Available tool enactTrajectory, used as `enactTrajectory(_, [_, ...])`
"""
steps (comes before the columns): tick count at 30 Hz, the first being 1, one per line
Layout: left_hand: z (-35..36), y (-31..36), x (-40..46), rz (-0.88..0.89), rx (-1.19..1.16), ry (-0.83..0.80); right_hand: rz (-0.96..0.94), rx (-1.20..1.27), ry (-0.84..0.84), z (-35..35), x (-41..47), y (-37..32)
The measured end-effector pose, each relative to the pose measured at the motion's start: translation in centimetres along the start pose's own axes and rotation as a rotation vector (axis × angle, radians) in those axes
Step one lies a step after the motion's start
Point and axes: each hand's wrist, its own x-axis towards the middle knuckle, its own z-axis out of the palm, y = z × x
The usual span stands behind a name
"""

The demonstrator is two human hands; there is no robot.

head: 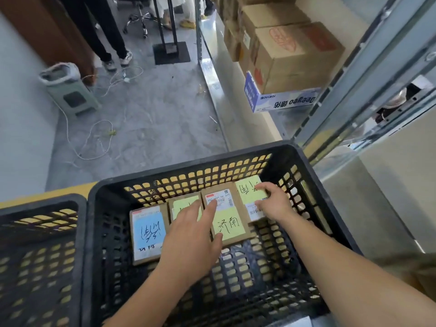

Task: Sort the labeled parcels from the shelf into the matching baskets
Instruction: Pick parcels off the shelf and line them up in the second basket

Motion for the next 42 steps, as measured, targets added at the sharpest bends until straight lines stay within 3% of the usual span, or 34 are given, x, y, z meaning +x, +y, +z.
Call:
enactTrajectory(7, [0.8, 2.0, 0.6, -0.070, 0.031, 0.008, -0.022, -0.101, -0.066, 0.0, 1.2, 1.2])
enactTrajectory(11, [0.7, 2.8, 0.4, -0.085, 0.062, 0.010, -0.144, -0.252, -0.035, -0.2, 0.0, 0.4])
enactTrajectory(19, [-1.0, 2.6, -0.2, -0.001, 0.124, 0.038, -0.337, -0.317, -0.054, -2.0, -7.1, -2.6])
enactTrajectory(29, [-4.7, 5.0, -2.9, 0.432, 0.136, 0.036, -0.295, -0.291, 0.292, -4.9, -22.5, -1.9])
enactTrajectory(35, [-4.4, 10.9, -6.8, 0.727, 0.080, 0.019, -0.077, -0.245, 0.521, -7.2, -33.7, 2.9])
enactTrajectory(42, [-0.7, 19.1, -15.7, 1.046, 0.119, -0.120, 0.212, -0.047, 0.643, -7.0, -45.9, 13.1])
